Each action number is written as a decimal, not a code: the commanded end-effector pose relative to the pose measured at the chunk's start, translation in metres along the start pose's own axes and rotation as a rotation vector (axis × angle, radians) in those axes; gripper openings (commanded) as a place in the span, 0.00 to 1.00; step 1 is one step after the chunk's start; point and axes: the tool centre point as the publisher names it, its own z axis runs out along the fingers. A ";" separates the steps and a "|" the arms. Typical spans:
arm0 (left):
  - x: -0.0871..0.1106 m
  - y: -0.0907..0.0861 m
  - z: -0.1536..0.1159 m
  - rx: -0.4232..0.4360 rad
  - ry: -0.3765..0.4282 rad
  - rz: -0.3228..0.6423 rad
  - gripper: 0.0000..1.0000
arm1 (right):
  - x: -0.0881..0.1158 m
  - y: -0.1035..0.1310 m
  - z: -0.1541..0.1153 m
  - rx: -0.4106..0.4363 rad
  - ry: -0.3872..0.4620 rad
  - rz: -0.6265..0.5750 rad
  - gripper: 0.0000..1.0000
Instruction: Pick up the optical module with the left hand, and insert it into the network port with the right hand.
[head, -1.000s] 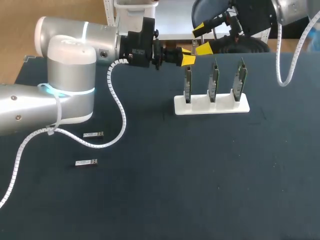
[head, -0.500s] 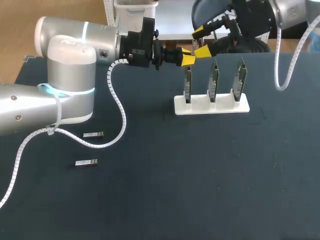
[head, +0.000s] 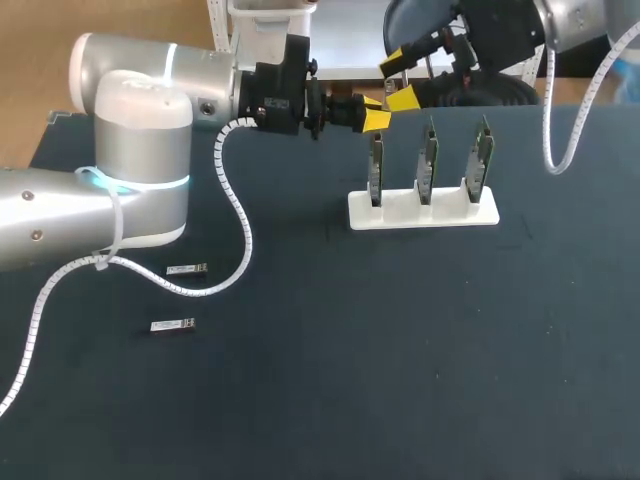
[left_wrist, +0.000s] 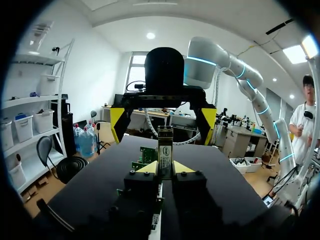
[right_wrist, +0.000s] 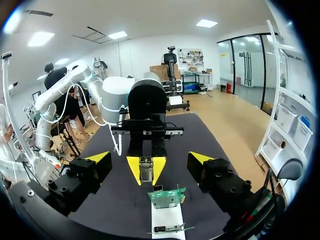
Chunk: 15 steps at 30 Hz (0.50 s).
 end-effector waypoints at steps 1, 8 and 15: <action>0.001 -0.002 0.000 -0.007 -0.005 0.002 0.00 | 0.001 0.000 0.001 0.003 0.001 0.004 1.00; 0.001 -0.002 0.000 -0.007 -0.005 0.002 0.00 | 0.003 0.000 0.001 0.012 -0.001 0.013 0.00; 0.001 -0.002 0.000 -0.007 -0.005 0.002 0.00 | 0.004 0.001 0.001 0.011 0.001 0.017 0.00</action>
